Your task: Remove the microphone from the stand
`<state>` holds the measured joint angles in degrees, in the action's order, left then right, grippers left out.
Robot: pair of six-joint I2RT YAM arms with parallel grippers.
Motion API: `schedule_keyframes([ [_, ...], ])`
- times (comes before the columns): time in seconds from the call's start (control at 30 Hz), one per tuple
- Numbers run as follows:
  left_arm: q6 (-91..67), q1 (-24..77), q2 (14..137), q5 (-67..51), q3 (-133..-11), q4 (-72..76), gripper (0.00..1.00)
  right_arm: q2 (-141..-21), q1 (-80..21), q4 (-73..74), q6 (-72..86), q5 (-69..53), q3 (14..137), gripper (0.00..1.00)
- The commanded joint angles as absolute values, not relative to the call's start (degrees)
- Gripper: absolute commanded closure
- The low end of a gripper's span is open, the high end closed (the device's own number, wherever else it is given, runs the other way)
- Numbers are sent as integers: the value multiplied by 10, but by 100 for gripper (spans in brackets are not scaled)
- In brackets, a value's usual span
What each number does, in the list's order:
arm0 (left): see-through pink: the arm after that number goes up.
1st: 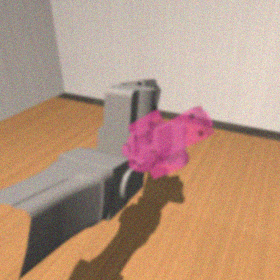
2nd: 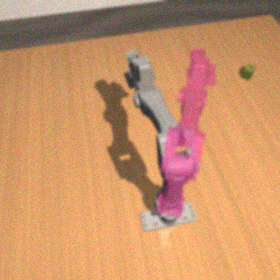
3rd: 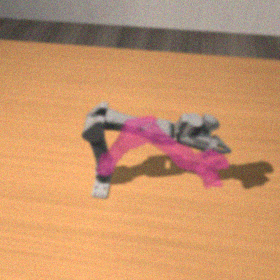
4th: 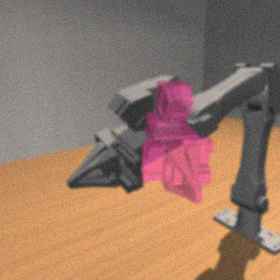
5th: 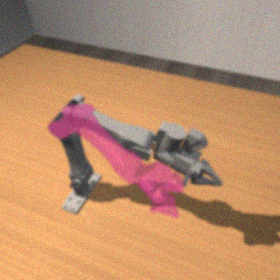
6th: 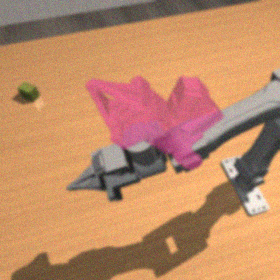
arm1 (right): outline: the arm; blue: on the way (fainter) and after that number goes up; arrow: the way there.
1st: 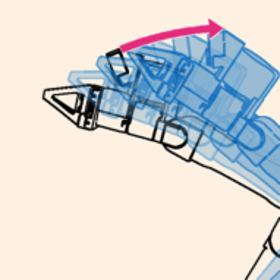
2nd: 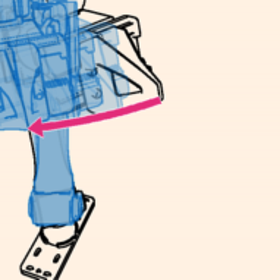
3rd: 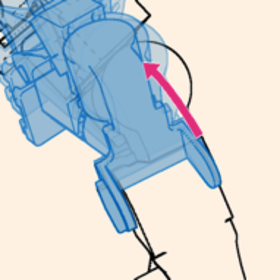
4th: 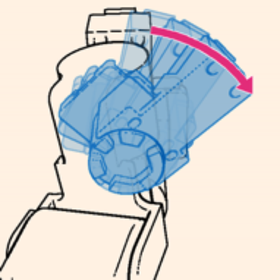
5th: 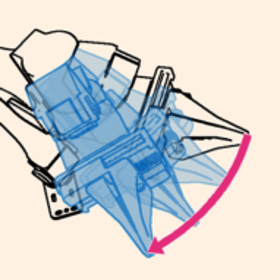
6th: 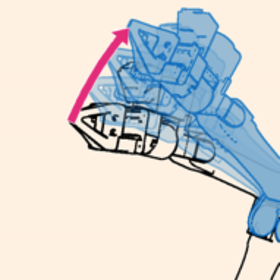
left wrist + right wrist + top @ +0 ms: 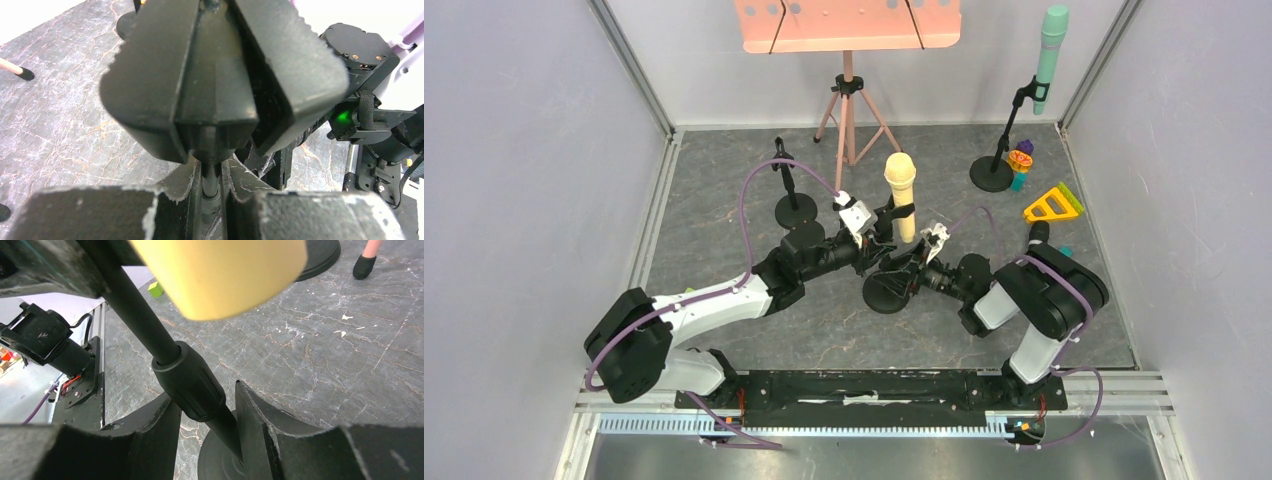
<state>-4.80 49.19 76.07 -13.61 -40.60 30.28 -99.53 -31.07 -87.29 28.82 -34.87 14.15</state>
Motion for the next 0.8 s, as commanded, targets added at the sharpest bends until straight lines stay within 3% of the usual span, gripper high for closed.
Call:
schedule_keyframes([
  [0.0, -56, 489, 760, -138, -410, 292, 98, -964, -314, -1121, 271, -305, 128, 53],
  [0.1, -57, 489, 762, -138, -410, 291, 98, -954, -323, -1111, 249, -272, 115, 56],
  [0.37, -59, 489, 772, -144, -417, 292, 98, -944, -355, -1106, 217, -229, 97, 80],
  [0.6, -58, 489, 766, -139, -413, 289, 98, -861, -409, -915, 69, -117, 114, 78],
  [0.77, -59, 489, 767, -143, -412, 290, 98, -854, -413, -869, 45, -91, 128, 93],
])
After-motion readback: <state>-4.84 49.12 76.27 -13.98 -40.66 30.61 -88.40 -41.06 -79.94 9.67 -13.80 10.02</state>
